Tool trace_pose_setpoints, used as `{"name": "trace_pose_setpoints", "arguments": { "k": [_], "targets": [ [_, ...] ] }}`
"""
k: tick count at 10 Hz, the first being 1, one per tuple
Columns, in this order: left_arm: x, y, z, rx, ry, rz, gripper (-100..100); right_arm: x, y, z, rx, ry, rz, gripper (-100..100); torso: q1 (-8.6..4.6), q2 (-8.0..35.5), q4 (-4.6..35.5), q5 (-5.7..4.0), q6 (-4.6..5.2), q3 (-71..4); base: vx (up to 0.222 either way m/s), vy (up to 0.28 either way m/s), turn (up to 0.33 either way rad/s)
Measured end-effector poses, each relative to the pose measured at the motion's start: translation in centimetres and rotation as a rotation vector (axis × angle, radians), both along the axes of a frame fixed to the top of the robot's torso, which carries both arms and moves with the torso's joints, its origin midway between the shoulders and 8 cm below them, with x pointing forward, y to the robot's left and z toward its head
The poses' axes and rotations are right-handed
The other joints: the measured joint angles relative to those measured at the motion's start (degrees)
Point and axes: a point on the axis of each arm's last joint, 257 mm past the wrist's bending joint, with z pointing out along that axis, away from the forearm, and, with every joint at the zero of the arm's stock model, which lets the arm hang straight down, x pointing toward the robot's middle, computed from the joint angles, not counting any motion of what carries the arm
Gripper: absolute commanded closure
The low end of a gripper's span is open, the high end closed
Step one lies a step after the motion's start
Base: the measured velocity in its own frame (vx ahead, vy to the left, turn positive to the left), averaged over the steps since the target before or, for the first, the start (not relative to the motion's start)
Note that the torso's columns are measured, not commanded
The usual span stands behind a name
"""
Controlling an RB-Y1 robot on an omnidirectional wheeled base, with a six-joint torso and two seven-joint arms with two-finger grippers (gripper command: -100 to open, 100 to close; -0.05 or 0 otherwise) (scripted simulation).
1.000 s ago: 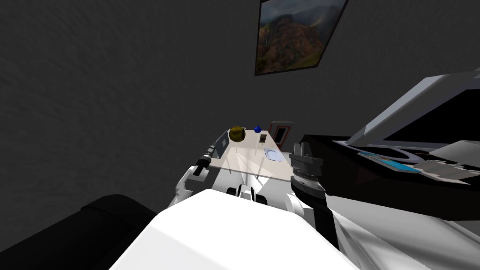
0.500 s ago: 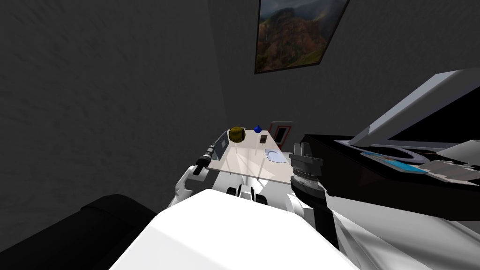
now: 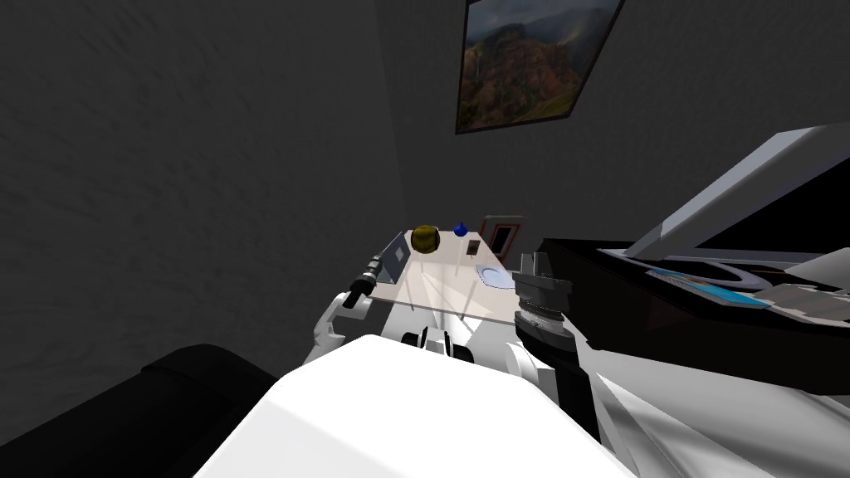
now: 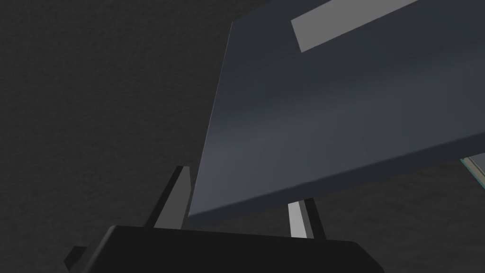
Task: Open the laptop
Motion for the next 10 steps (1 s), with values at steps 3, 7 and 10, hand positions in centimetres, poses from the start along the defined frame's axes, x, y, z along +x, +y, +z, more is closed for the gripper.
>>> {"name": "trace_pose_setpoints", "arguments": {
  "k": [3,7,10],
  "targets": [
    [0.3,-0.6,-0.2,-0.118,-0.005,-0.005,100,0.0,0.0,0.0,0.000,0.000,0.000,0,-0.32,0.0,0.0,-0.08,0.08,0.0,-0.008,0.110,0.004],
    [1.1,-1.6,-3.2,-0.317,0.006,-0.007,100,0.0,0.0,0.0,0.000,0.000,0.000,0,-0.22,0.1,0.1,-0.11,0.17,0.0,-0.012,0.130,0.008],
    [1.5,-2.7,-5.7,-0.467,0.018,-0.007,100,0.0,0.0,0.0,0.000,0.000,0.000,0,-0.42,0.1,0.2,-0.22,0.16,0.0,-0.017,0.105,0.014]
  ]
}}
